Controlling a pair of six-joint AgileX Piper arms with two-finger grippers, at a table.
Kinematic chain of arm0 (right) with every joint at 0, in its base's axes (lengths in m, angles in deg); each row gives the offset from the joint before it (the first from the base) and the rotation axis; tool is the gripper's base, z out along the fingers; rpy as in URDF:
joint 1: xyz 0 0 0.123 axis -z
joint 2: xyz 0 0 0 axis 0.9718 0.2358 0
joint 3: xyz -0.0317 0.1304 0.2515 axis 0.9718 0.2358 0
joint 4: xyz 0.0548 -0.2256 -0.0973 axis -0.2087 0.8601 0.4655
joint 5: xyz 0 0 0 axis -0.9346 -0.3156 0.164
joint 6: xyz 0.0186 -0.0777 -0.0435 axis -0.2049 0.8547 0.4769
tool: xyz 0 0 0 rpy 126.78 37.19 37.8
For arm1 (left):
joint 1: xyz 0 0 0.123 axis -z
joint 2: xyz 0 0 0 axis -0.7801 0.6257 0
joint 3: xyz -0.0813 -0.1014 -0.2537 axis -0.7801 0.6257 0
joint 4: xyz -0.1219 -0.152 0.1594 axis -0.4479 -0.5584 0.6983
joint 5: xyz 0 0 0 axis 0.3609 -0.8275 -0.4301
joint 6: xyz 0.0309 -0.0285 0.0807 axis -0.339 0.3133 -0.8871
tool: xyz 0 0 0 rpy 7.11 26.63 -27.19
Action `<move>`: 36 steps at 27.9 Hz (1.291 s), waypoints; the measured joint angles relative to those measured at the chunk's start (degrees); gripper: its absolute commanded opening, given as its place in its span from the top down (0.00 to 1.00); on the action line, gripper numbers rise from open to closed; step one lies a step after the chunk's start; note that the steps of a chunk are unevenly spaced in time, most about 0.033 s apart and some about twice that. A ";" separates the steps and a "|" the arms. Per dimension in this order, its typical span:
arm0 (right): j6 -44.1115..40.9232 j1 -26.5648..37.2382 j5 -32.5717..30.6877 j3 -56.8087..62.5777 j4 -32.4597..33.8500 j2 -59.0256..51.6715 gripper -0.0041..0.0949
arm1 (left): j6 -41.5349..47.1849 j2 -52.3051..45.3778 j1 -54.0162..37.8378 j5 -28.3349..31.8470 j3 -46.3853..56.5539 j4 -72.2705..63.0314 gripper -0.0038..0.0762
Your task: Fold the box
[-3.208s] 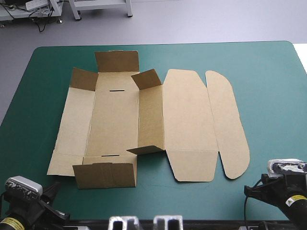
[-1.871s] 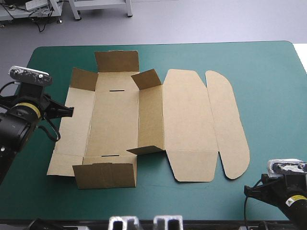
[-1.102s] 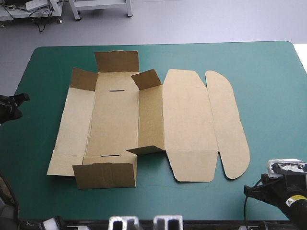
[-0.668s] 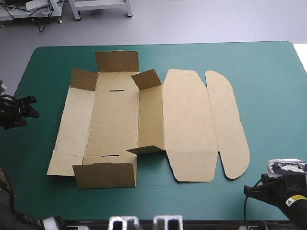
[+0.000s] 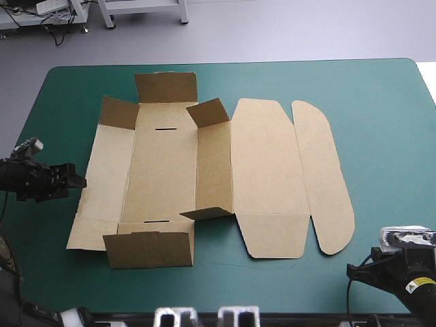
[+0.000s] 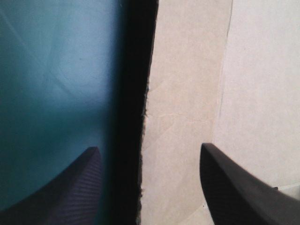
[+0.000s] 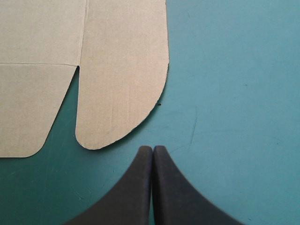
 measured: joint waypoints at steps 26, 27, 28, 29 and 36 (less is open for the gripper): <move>0.00 0.00 0.00 0.00 -0.06 0.00 0.97 | 2.93 7.74 15.24 1.34 0.55 1.34 0.96; 0.00 0.00 0.00 0.00 -0.06 0.00 0.97 | 3.64 7.79 15.28 1.21 0.55 1.48 0.96; 0.00 0.00 0.00 0.00 -0.06 0.00 0.97 | 3.93 7.73 15.28 0.71 0.47 1.06 0.96; 0.00 0.00 0.00 0.00 -0.06 0.00 0.97 | 4.08 7.58 15.30 0.33 0.31 0.77 0.96; 0.00 0.00 0.00 0.00 -0.06 0.00 0.97 | 1.45 8.22 16.58 -2.31 -8.58 4.50 0.96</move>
